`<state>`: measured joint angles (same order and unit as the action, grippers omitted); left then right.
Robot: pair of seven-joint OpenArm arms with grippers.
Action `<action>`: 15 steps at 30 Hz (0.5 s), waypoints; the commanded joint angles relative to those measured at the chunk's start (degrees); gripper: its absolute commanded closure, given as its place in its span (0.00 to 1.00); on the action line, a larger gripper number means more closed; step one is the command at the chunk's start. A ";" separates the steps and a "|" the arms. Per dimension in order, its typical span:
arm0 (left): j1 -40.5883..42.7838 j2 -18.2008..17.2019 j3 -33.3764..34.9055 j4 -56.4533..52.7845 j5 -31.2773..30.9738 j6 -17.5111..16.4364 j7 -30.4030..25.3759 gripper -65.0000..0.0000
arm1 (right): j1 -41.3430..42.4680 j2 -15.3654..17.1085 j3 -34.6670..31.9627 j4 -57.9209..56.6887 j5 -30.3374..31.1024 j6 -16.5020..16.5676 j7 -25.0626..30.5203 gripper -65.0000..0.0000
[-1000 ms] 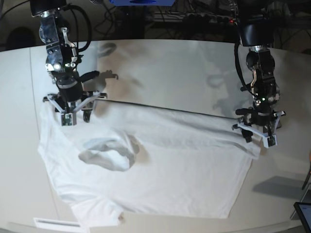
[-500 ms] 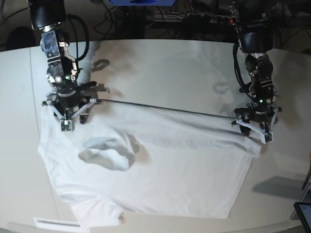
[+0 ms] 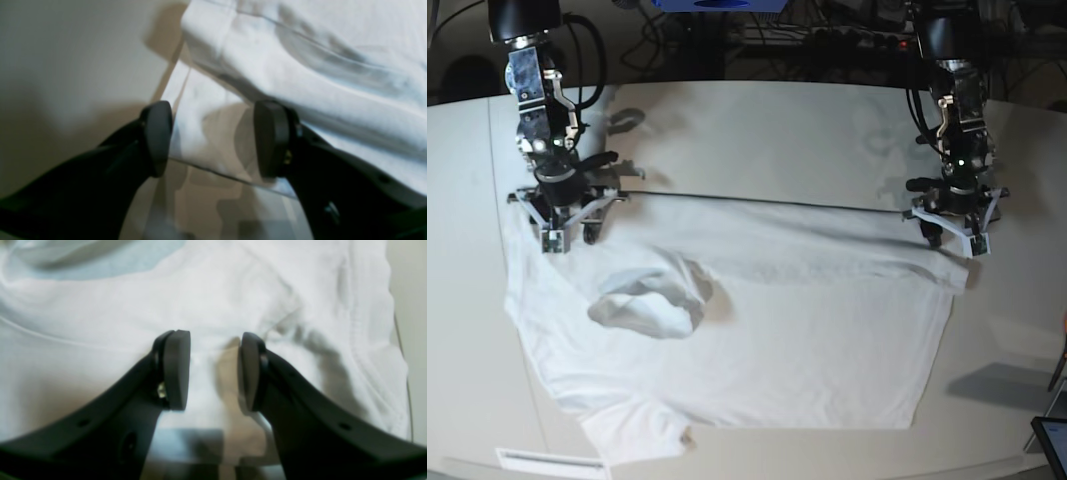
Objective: Fold the T-shirt properly
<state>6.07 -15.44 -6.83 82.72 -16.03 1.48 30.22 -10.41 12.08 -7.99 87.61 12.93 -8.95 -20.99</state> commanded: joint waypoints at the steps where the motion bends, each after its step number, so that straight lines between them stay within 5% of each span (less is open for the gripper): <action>1: 1.45 0.10 0.02 1.02 0.78 -0.38 3.06 0.42 | -0.88 0.80 1.18 -0.10 -0.75 -1.20 -3.31 0.62; 15: 14.55 0.54 0.11 11.48 0.34 -0.38 3.06 0.42 | -9.23 1.07 4.69 6.67 -1.02 -1.03 -3.31 0.62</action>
<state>19.66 -14.61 -6.72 94.24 -16.69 1.04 29.89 -19.09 12.56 -3.60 94.17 12.19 -9.65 -21.21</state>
